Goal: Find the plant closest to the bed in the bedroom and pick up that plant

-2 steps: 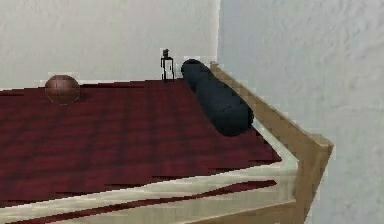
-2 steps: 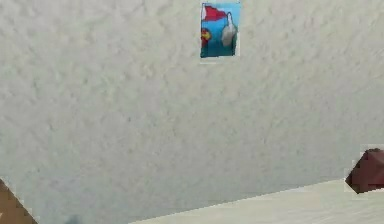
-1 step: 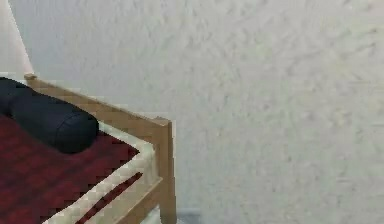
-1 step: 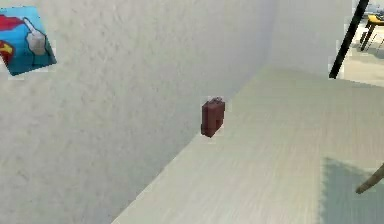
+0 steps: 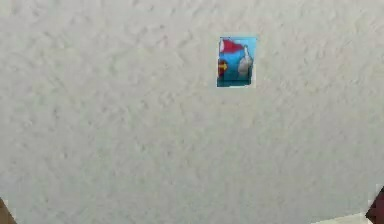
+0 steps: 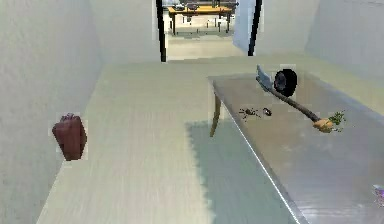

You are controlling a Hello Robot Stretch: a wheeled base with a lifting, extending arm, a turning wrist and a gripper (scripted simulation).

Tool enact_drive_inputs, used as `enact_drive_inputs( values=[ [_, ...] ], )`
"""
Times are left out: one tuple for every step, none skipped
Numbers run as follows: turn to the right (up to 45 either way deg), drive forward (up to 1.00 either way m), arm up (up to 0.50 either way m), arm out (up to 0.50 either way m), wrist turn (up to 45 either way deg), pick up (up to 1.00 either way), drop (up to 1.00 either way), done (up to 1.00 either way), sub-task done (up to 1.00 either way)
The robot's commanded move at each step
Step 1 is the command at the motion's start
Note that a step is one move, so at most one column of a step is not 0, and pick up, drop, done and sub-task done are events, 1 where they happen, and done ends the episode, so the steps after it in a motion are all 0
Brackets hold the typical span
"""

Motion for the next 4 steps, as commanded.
enact_drive_inputs(
  values=[
    [45.0, 0.00, 0.00, 0.00, 0.0, 0.00, 0.00, 0.00, 0.00],
    [33.0, 0.00, 0.00, 0.00, 0.0, 0.00, 0.00, 0.00, 0.00],
    [0.0, 1.00, 0.00, 0.00, 0.0, 0.00, 0.00, 0.00, 0.00],
    [0.0, 0.80, 0.00, 0.00, 0.0, 0.00, 0.00, 0.00, 0.00]
  ],
)
